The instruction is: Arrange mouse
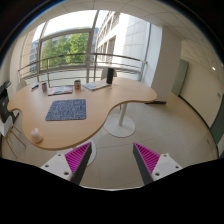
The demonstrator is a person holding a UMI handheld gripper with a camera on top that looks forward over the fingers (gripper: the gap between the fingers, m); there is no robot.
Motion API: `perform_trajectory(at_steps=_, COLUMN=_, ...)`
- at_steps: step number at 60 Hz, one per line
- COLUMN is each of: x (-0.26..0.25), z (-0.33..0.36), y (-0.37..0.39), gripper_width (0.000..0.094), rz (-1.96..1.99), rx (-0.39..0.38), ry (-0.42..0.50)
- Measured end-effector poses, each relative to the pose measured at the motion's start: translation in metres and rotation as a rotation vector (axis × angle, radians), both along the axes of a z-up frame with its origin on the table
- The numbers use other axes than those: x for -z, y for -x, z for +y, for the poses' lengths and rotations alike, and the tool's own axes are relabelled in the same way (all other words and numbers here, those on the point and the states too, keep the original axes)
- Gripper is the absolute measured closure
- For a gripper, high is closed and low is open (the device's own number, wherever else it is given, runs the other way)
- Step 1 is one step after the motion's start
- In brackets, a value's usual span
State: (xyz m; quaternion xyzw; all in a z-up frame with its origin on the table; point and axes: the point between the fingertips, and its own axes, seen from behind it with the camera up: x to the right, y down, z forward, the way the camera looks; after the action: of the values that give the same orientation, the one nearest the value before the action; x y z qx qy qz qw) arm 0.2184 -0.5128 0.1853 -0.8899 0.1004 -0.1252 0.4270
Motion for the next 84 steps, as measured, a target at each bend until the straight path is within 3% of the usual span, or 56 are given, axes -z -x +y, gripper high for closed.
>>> perform_trajectory(at_steps=17, x=0.053, z=-0.008, y=0.059, gripper_width=0.0082, rz=0.000, rx=-0.062, ry=0.083)
perform_trajectory(at_steps=28, x=0.110, z=0.010, y=0.166, gripper_width=0.0083, rz=0.019, rx=-0.175, ry=0.101)
perform_trajectory(at_steps=40, x=0.157, z=0.076, y=0.295, gripper_width=0.0080, rz=0.087, rx=-0.276, ry=0.067)
perform_trajectory(at_steps=54, x=0.184, z=0.164, y=0.361, gripper_width=0.0084, rz=0.086, rx=-0.304, ry=0.034)
perform_trajectory(at_steps=72, x=0.199, z=0.231, y=0.368, gripper_width=0.0093, rz=0.053, rx=-0.298, ry=0.034)
perform_trajectory(at_steps=77, x=0.201, z=0.244, y=0.369, gripper_width=0.0165, rz=0.078, rx=-0.295, ry=0.020)
perform_trajectory(at_steps=82, x=0.203, z=0.253, y=0.381, gripper_width=0.0383, rz=0.127, rx=-0.322, ry=-0.003)
perform_trajectory(at_steps=84, x=0.202, z=0.255, y=0.379, gripper_width=0.0394, rz=0.118, rx=-0.328, ry=-0.014)
